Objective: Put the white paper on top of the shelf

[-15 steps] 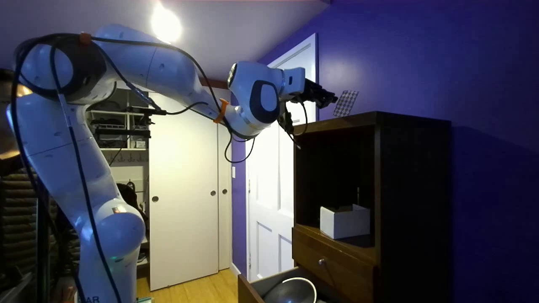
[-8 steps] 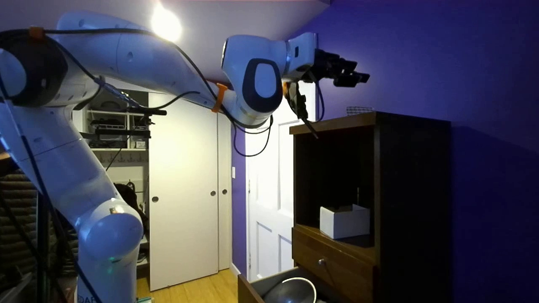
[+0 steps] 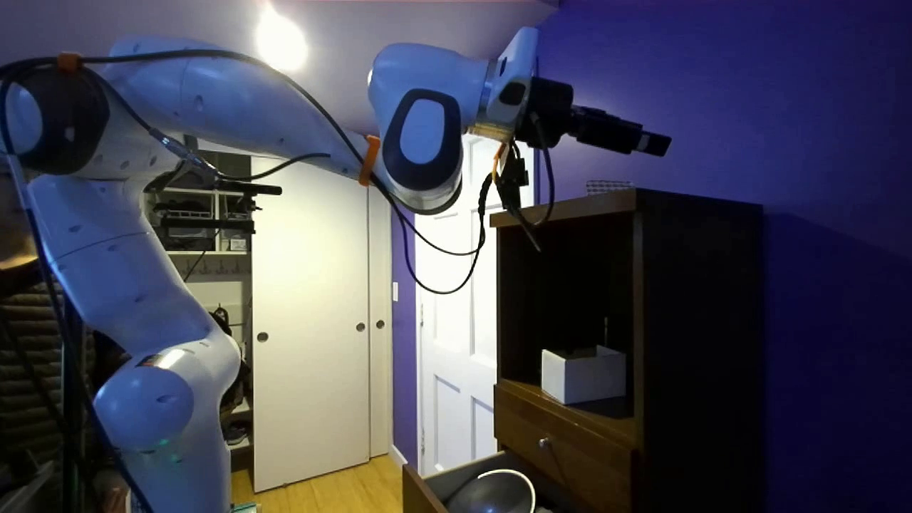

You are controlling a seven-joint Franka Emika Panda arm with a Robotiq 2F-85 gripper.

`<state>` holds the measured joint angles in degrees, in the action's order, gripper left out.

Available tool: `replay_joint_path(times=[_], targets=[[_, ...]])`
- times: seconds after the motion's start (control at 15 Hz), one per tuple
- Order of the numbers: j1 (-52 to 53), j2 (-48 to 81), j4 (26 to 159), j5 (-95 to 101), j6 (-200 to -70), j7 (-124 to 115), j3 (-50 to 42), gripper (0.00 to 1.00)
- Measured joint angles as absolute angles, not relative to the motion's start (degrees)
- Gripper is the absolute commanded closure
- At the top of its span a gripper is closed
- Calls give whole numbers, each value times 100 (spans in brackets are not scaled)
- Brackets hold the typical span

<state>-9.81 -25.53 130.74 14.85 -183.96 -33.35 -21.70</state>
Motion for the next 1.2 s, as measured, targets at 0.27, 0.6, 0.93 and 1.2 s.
replay_joint_path(times=[0.27,0.6,0.93,1.2], targets=[[-2337,-2511,13377,2120,-17976,-3263,-1360,0],[-817,-2922,14380,804,-17561,-1909,-2044,0],[401,-3714,14882,-117,-16153,-434,-3052,0],[499,-4122,14887,-168,-15180,32,-3387,0]])
